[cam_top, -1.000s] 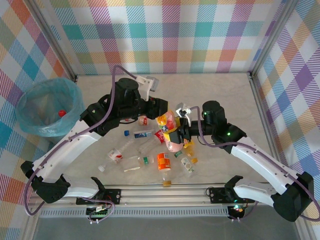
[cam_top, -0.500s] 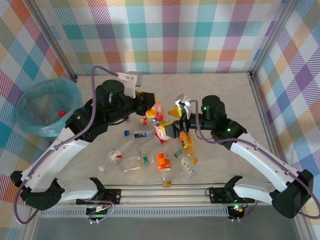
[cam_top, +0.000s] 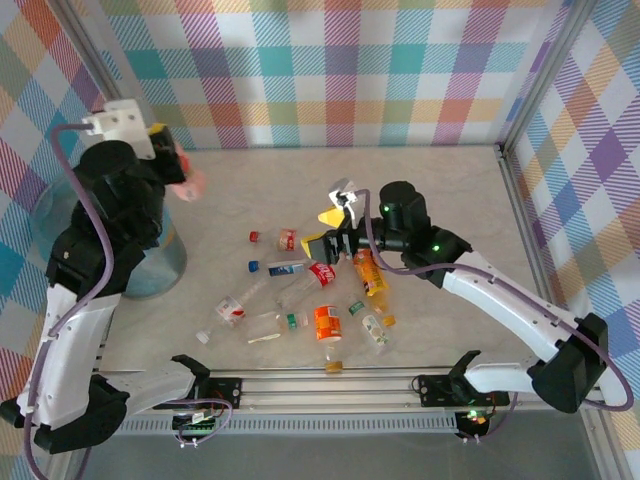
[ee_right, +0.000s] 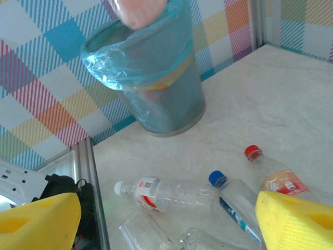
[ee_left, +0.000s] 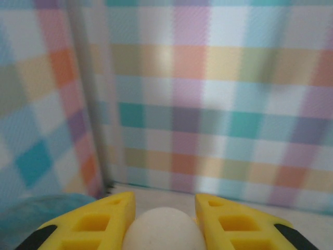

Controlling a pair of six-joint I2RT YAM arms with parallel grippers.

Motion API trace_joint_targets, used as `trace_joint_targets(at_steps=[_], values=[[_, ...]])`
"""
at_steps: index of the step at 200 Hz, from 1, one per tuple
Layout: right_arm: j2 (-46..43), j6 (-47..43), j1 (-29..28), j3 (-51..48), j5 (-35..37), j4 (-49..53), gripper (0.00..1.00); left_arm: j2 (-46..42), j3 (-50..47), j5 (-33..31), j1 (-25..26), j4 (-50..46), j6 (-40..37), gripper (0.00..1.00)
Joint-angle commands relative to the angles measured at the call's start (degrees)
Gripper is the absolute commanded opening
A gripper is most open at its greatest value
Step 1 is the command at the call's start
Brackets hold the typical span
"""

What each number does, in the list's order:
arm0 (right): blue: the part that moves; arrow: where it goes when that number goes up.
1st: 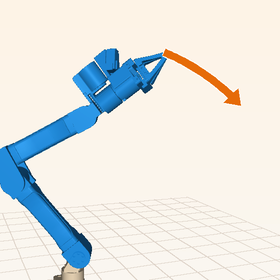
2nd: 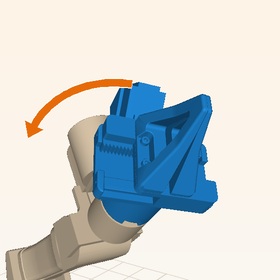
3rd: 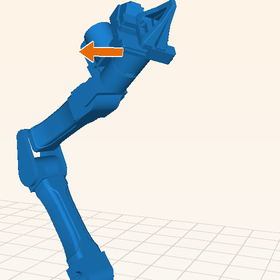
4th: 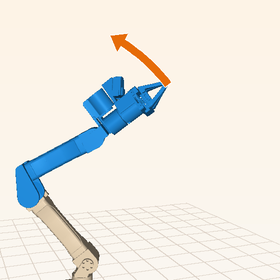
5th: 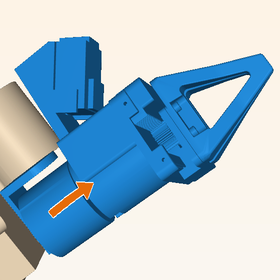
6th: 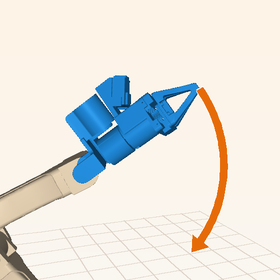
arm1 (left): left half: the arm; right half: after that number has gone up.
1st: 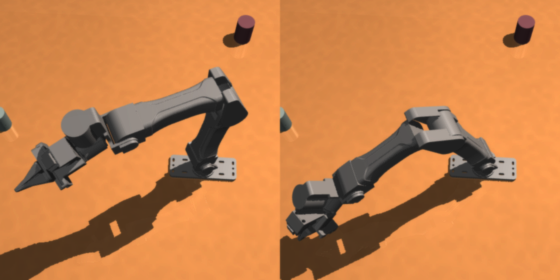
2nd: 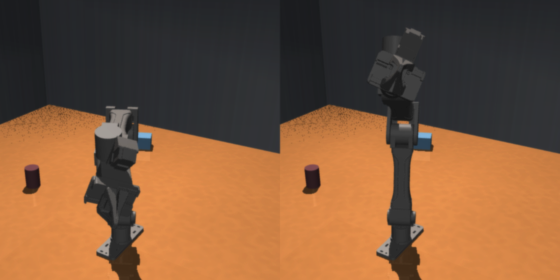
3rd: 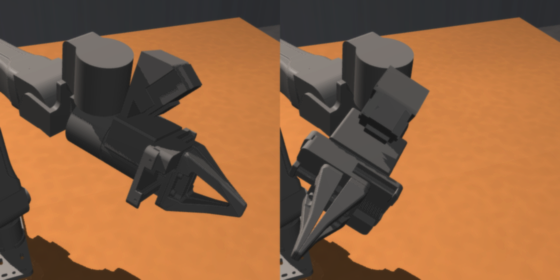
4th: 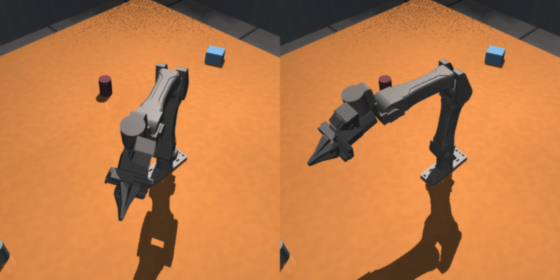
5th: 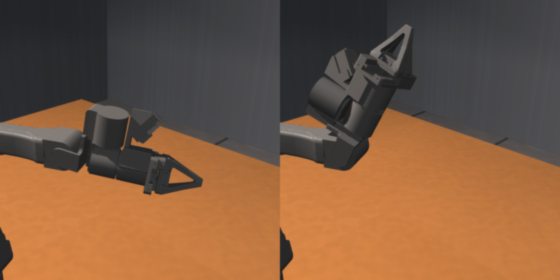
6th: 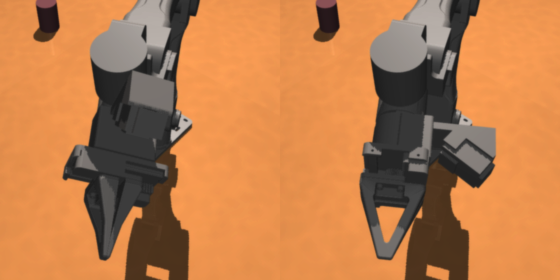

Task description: Put the plastic bottles in the bin

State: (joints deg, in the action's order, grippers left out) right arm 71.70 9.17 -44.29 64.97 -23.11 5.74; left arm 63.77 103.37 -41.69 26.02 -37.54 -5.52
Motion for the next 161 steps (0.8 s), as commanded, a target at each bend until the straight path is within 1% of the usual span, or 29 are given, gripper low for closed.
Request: trace_joint_targets(at_steps=[1,19,28,49,67,83,93,98,122,161], values=[[0.7,0.1,-2.0,2.1,0.3,-0.7,0.86,1.7,3.3,-4.5,-6.8,-0.3,-6.5,0.00],[1.2,0.5,-3.9,2.3,0.5,-0.8,0.85,3.6,5.3,-5.5,-14.0,-0.2,-8.1,0.00],[1.5,1.0,-4.9,2.3,0.9,-1.2,0.85,4.4,5.6,-4.6,-18.2,-0.1,-8.0,0.00],[2.7,2.8,-7.6,3.1,0.8,-2.5,0.84,7.1,5.2,-0.5,-28.3,-1.6,-5.0,0.00],[4.2,1.7,-10.6,5.3,0.6,-1.7,0.84,9.7,2.7,5.3,-36.7,-3.6,-0.1,0.00],[5.9,-0.2,-12.8,7.7,0.7,0.4,0.84,10.9,-2.6,10.8,-41.6,-2.0,3.5,0.00],[6.9,-1.2,-13.9,9.3,0.6,1.7,0.84,11.5,-6.1,12.3,-42.3,-0.2,4.5,0.00],[7.4,-1.4,-14.4,9.9,0.5,2.1,0.84,11.6,-7.8,12.4,-44.0,0.9,4.6,0.00],[9.8,-1.6,-16.0,11.7,-0.6,3.0,0.84,11.8,-15.3,12.9,-45.2,6.1,4.9,0.00],[13.5,-1.9,-18.4,13.6,0.6,3.2,0.84,12.7,-22.4,9.0,-46.1,11.1,3.7,0.00]])
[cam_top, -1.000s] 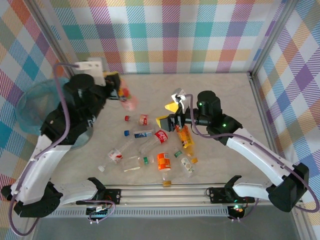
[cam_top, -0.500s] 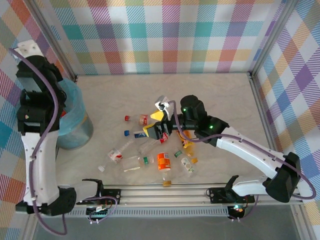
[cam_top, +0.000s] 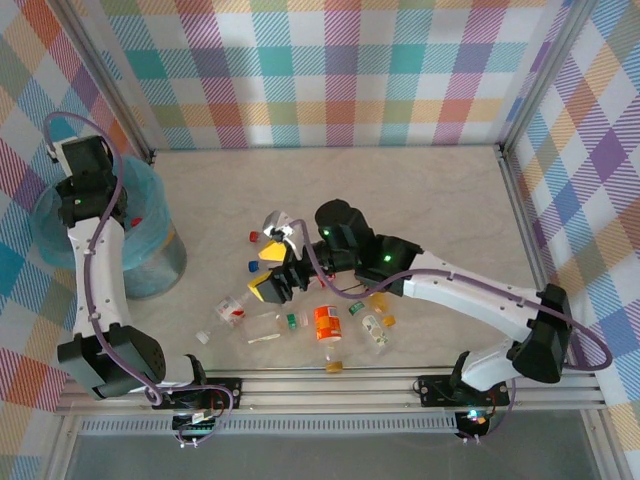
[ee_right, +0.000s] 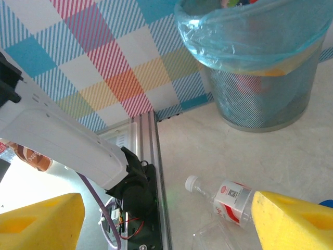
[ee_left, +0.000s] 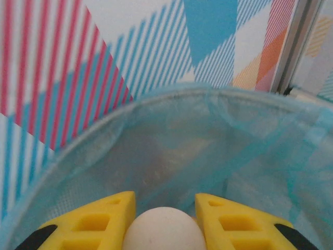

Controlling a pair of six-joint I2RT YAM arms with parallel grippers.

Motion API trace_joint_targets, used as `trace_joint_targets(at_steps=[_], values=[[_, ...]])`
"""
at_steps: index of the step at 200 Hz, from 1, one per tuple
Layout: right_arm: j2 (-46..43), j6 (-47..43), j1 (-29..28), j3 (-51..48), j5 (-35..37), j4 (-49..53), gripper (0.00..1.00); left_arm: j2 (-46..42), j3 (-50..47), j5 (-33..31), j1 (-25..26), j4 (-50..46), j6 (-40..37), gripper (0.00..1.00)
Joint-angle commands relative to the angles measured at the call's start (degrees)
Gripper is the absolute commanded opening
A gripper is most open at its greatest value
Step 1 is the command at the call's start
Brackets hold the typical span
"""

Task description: Put the plastic bottles in the bin

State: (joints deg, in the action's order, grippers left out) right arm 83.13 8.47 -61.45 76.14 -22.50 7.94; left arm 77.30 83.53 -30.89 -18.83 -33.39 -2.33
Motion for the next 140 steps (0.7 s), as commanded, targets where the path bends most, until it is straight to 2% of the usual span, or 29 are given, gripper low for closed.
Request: trace_joint_targets(at_steps=[1,58,68,102,115,140], values=[[2.2,-1.2,-1.3,2.5,0.0,1.0,0.84,-0.8,-2.6,-1.9,-1.3,7.1,0.4,0.00],[7.4,-2.8,-2.7,6.2,-2.3,4.9,0.83,2.6,-5.6,-4.2,-3.7,9.9,-0.2,0.00],[7.8,-3.0,-2.8,6.6,-2.2,5.4,0.83,2.8,-6.0,-3.5,-4.0,10.0,0.4,0.09],[8.0,-3.3,-2.9,6.9,-2.2,5.6,0.83,1.7,-5.1,-1.9,-4.2,8.8,1.6,0.58],[7.8,-3.5,-2.9,6.8,-2.0,5.6,0.83,1.3,-4.8,-1.3,-4.3,8.4,1.7,0.66],[7.2,-3.8,-3.0,6.6,-1.4,6.1,0.83,0.4,-4.0,-0.8,-4.3,7.5,2.2,0.70]])
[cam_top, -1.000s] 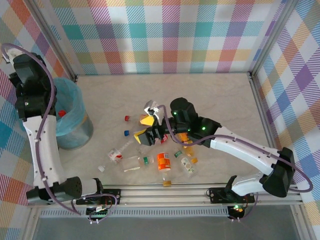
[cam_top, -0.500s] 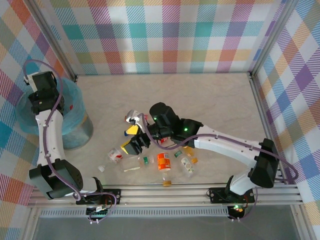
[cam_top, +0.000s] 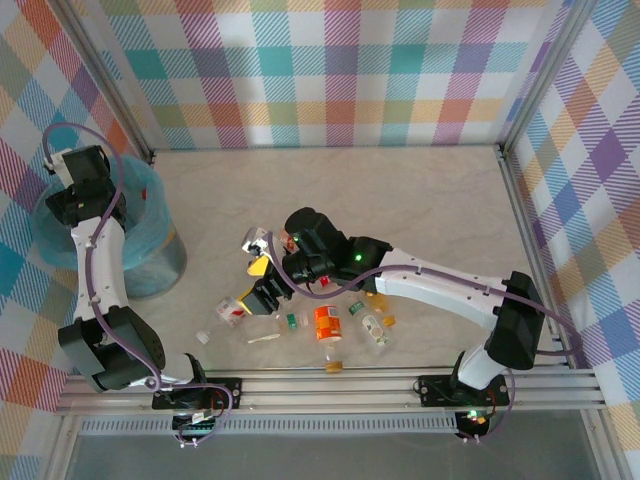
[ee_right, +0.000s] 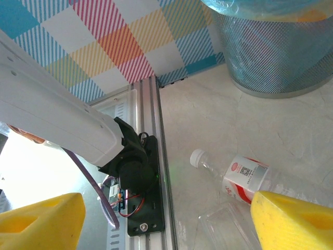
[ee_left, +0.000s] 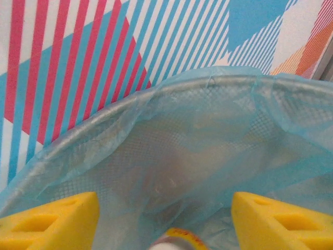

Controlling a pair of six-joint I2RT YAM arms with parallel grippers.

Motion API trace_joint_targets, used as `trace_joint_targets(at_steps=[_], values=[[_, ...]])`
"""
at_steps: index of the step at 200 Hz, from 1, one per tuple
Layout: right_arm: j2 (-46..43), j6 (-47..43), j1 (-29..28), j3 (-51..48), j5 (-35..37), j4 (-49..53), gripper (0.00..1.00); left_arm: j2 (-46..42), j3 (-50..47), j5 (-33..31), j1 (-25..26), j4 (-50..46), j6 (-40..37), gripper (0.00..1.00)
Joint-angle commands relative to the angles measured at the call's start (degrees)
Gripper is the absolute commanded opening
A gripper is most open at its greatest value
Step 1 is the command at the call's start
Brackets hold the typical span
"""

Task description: Put the plastic bottles in the bin

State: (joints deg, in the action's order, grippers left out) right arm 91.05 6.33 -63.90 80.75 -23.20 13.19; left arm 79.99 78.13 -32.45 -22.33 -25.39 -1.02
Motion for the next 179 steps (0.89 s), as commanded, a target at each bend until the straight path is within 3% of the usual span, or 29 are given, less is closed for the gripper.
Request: trace_joint_targets(at_steps=[1,44,87,121,153,179], values=[[-0.8,-1.7,-0.6,2.0,-0.7,0.9,0.83,-2.3,1.4,0.7,-0.8,-0.5,0.9,0.70],[-3.7,-2.1,-0.5,1.6,4.3,2.8,0.83,-6.6,3.3,4.2,-0.7,-3.4,2.6,0.70],[-6.9,-1.0,0.2,4.0,23.2,13.4,0.81,-12.8,5.3,6.6,5.4,-7.9,3.5,0.70],[-12.9,6.1,7.8,-0.8,28.9,21.5,0.82,-17.2,5.9,7.3,16.3,-10.7,5.0,0.69],[-17.2,12.0,18.6,-8.3,27.3,28.5,0.85,-20.9,1.0,7.7,28.6,-8.9,6.8,0.68],[-19.4,12.5,23.8,-15.1,26.7,29.9,0.87,-19.9,-1.5,6.6,39.6,-9.6,8.2,0.68]])
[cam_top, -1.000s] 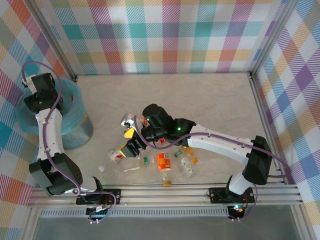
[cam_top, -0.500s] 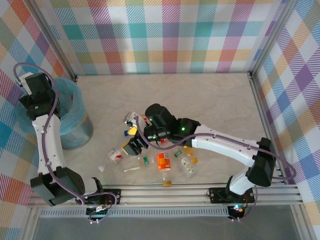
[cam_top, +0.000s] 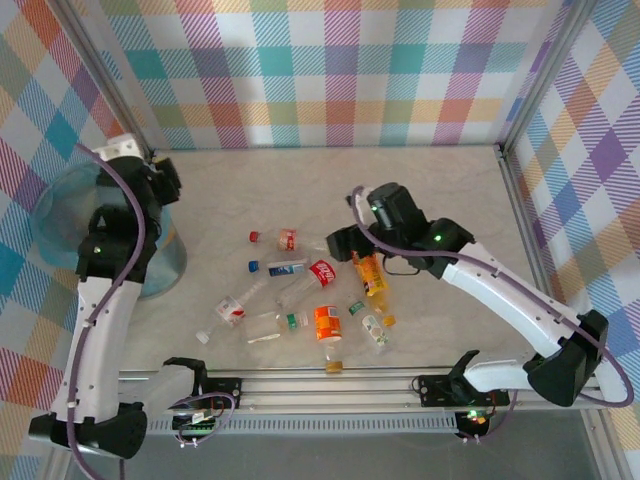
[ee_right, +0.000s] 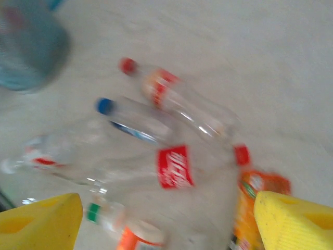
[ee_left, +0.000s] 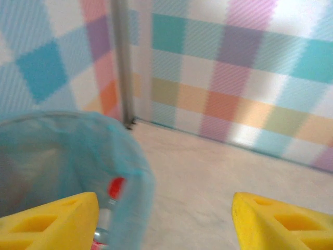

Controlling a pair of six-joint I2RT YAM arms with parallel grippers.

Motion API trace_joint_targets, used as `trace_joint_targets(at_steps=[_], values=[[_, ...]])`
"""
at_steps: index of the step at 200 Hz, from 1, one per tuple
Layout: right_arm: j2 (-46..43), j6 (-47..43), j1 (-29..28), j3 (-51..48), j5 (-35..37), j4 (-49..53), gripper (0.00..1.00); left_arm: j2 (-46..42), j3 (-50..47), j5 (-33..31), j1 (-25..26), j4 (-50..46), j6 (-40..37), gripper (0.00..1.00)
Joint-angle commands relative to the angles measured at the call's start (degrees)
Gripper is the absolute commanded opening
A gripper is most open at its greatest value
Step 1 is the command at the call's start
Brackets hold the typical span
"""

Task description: Put the plastic bottles in the bin

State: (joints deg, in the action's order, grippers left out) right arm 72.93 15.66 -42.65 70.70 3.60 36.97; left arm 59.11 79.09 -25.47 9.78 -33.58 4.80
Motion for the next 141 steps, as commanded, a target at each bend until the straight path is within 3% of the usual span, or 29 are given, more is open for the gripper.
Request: trace_joint_targets(at_steps=[1,23,55,89,141], values=[[-1.3,3.1,2.8,-5.3,-0.1,6.1,0.87,1.1,-2.5,-0.4,7.9,-1.5,2.5,0.68],[-2.8,2.8,5.9,-9.9,-1.5,5.1,0.90,1.1,-7.1,2.0,15.9,2.3,4.6,0.69],[-2.6,1.8,8.4,-14.2,-7.1,2.5,0.93,0.9,-15.2,14.3,23.0,9.5,8.6,0.70],[0.2,2.5,9.1,-17.2,-9.2,-0.5,0.94,3.5,-19.9,18.8,32.1,13.5,11.4,0.70],[5.6,3.1,9.6,-19.2,-9.0,-4.1,0.93,9.4,-20.8,26.0,38.9,15.7,13.0,0.71]])
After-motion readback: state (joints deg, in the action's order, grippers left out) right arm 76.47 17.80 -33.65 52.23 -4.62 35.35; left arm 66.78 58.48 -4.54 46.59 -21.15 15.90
